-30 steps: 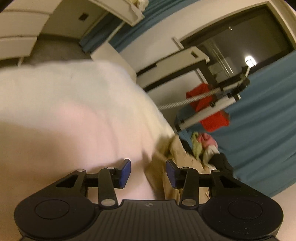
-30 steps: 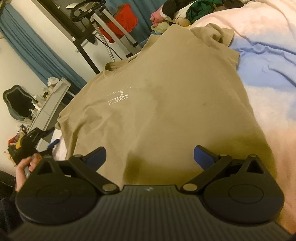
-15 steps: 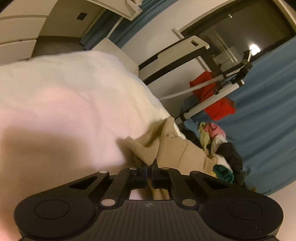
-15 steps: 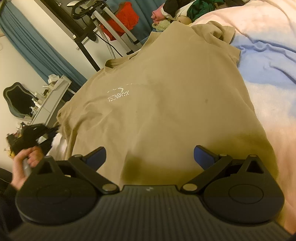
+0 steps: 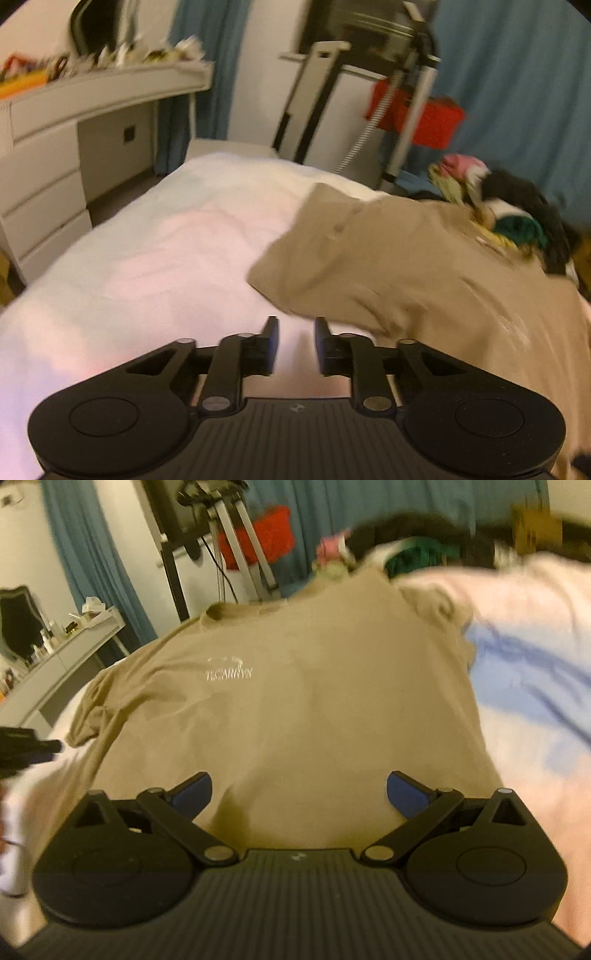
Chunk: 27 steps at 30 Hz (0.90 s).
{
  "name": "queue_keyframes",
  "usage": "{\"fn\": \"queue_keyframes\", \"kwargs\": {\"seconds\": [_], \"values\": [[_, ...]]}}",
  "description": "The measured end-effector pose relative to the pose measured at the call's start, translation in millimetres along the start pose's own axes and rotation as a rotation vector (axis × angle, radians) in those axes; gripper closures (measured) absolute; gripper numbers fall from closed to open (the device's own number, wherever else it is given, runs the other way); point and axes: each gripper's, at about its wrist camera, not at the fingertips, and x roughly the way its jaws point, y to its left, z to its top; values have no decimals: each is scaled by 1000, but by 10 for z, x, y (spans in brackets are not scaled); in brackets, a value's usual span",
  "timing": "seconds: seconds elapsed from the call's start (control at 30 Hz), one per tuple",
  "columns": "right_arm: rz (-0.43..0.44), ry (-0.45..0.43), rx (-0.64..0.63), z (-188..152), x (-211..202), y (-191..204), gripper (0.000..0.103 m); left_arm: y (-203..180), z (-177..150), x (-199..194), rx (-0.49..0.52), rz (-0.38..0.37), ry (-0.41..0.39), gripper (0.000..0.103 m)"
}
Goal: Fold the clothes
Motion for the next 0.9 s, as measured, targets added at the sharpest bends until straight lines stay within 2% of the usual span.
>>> {"fn": "queue_keyframes", "kwargs": {"seconds": [0.1,0.17,0.3,0.4,0.5,0.6,0.7,0.9], "values": [[-56,-39,-72,-102,89,77,0,-231,-234,-341,47,-27,-15,52],[-78,-36,-93,-168,181,66,0,-372,-429,-548,66,-53,-19,46],[-120,-40,-134,-269,258,117,0,-569,-813,-737,126,-146,33,45],[-127,-47,-128,-282,250,133,0,-699,-933,-779,198,-195,31,45],[-91,-31,-82,-273,269,64,0,-774,-990,-788,253,-202,9,45],[-52,-38,-33,-286,248,-2,0,-748,-980,-757,245,-214,20,45],[-54,-39,-33,-291,247,15,0,-708,-944,-728,217,-223,29,45],[-48,-8,-152,-205,210,65,0,-622,-860,-694,160,-230,38,45]]}}
